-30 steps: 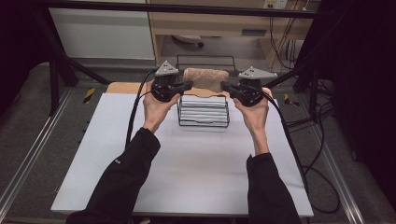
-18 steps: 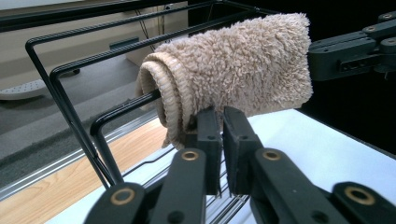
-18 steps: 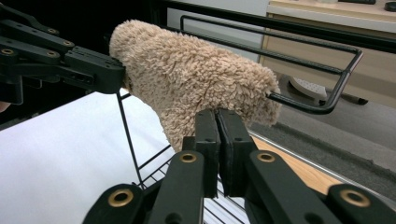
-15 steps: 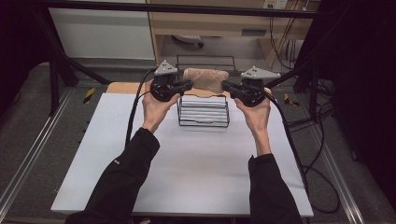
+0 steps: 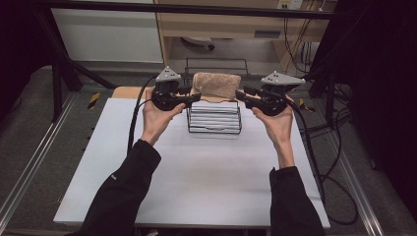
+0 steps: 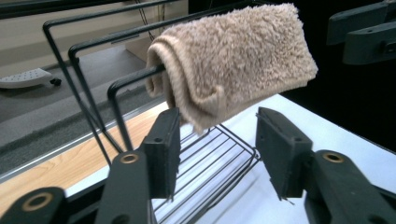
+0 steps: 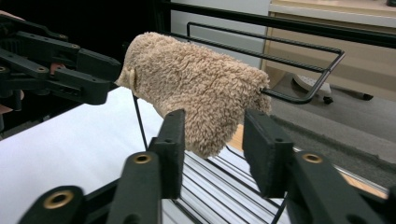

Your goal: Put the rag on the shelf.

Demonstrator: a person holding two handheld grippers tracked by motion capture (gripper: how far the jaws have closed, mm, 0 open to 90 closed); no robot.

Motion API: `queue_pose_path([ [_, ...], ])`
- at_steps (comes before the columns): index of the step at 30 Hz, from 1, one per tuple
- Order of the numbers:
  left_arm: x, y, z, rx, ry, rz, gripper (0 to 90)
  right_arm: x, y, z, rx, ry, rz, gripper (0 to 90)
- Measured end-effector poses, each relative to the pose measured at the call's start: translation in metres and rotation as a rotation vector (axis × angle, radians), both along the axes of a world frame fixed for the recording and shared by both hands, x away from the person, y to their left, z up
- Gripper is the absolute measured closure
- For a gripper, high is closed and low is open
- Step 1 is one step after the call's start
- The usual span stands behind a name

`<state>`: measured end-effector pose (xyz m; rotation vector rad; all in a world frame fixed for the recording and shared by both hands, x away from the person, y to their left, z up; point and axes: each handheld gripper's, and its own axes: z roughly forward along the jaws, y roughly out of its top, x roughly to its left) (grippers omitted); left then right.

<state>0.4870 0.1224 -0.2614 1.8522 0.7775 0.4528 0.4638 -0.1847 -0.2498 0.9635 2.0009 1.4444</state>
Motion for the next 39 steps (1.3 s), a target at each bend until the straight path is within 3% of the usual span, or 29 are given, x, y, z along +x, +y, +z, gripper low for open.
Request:
queue_pose_path([
  [8, -0.014, 0.015, -0.009, 0.028, 0.009, 0.001, 38.3, -0.011, -0.002, -0.005, -0.008, 0.036, 0.020, 34.2],
  [17, -0.028, 0.032, -0.036, 0.025, 0.067, -0.004, 24.1, -0.020, -0.008, -0.023, -0.032, 0.073, 0.011, 15.0],
  [29, -0.052, 0.050, -0.072, 0.077, 0.092, 0.009, 8.6, -0.031, -0.024, -0.057, -0.012, 0.127, -0.009, 5.6],
  [39, -0.067, 0.070, -0.105, 0.096, 0.116, 0.026, 7.6, -0.042, -0.037, -0.092, -0.002, 0.182, -0.009, 2.4],
])
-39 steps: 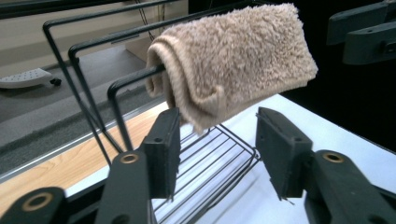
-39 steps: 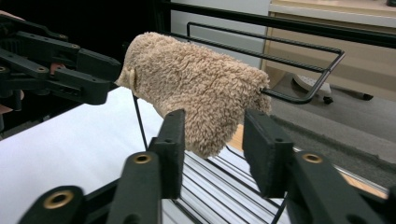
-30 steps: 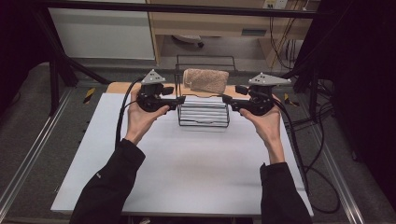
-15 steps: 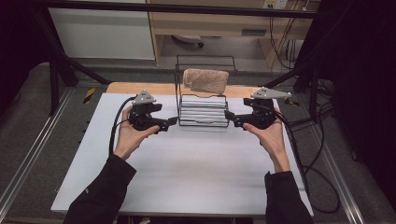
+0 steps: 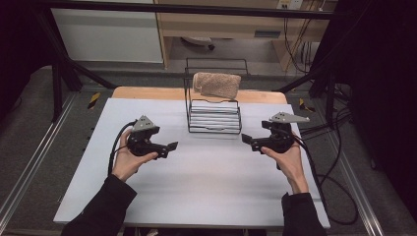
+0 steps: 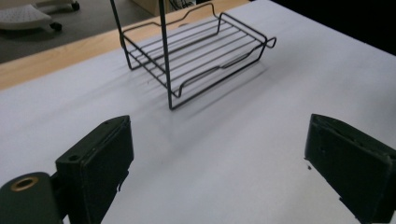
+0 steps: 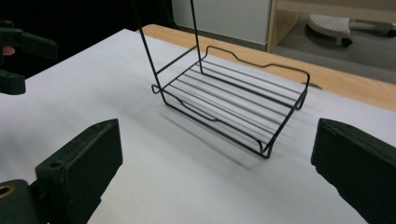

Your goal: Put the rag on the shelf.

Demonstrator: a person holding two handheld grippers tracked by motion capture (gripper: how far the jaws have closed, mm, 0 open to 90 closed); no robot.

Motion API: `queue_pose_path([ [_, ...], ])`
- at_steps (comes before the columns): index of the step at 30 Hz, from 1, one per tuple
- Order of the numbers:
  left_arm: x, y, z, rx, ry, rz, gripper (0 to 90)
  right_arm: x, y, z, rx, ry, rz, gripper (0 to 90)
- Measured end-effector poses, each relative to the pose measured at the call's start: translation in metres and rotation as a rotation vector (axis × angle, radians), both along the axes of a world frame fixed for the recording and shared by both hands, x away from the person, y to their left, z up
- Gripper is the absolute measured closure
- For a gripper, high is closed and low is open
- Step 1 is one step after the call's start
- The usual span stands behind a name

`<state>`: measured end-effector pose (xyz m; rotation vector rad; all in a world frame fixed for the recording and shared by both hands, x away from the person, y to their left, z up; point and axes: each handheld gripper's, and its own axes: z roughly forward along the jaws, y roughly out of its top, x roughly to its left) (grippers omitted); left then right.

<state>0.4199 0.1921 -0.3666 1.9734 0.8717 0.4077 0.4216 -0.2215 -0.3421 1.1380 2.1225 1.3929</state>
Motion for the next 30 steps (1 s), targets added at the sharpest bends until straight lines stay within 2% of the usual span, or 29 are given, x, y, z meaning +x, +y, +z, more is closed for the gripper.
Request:
queue_pose_path([
  [5, -0.007, 0.012, -0.015, 0.006, 0.023, 0.009, 7.6, -0.006, -0.005, -0.016, -0.012, 0.027, 0.006, 1.4],
  [12, -0.019, 0.028, -0.031, 0.019, 0.033, 0.032, 7.6, -0.015, -0.012, -0.039, -0.014, 0.073, 0.008, 0.8],
  [14, -0.021, 0.033, -0.034, 0.028, 0.036, 0.033, 7.7, -0.018, -0.015, -0.045, -0.015, 0.086, 0.010, 0.7],
  [19, -0.030, 0.046, -0.042, 0.020, 0.035, 0.044, 7.8, -0.026, -0.025, -0.060, -0.033, 0.095, 0.018, 0.6],
  [30, -0.042, 0.071, -0.059, 0.034, 0.051, 0.059, 7.8, -0.043, -0.050, -0.089, -0.024, 0.137, 0.021, 0.6],
])
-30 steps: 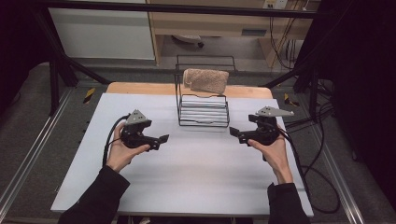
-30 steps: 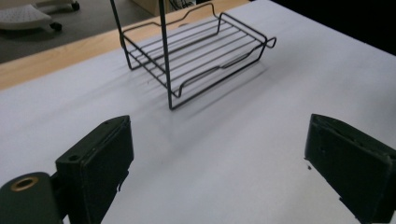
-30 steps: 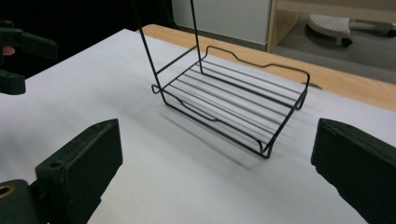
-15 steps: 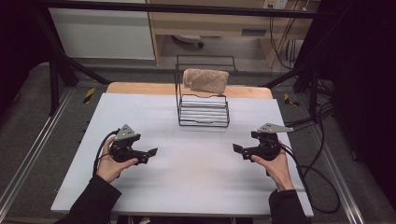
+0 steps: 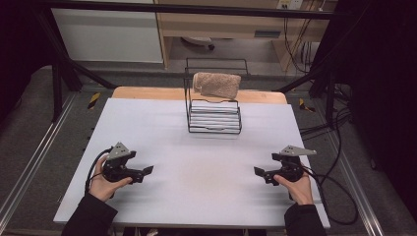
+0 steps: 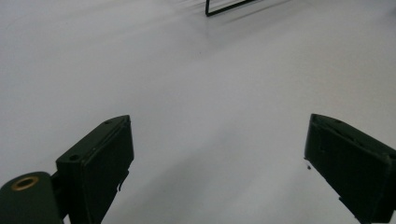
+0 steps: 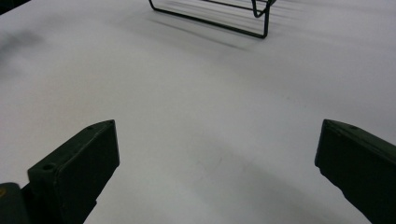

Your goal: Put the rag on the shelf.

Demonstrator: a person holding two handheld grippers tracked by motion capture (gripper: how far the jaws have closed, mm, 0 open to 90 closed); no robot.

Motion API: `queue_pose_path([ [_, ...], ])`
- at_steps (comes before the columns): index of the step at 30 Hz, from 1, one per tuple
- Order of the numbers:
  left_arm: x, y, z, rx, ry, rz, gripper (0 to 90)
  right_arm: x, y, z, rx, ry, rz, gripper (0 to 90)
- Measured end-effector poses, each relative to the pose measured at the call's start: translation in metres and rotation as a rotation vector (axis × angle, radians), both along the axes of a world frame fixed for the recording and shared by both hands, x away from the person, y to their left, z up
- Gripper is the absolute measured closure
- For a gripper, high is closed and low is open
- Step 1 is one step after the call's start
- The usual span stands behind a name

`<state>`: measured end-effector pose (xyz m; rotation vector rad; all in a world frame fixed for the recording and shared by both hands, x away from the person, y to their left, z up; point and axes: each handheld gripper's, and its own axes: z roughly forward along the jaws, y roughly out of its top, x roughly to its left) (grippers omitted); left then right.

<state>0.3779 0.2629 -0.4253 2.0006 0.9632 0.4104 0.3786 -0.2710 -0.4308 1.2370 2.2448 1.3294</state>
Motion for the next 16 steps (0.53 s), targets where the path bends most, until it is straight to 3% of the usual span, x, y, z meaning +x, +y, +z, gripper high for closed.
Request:
queue_pose_path([
  [5, -0.004, 0.005, -0.005, 0.006, -0.005, -0.003, 7.7, -0.007, -0.008, -0.009, 0.012, 0.012, 0.011, 0.6],
  [16, -0.009, 0.008, -0.014, 0.016, 0.016, -0.005, 7.2, -0.014, -0.009, -0.014, -0.022, 0.010, 0.037, 0.6],
])
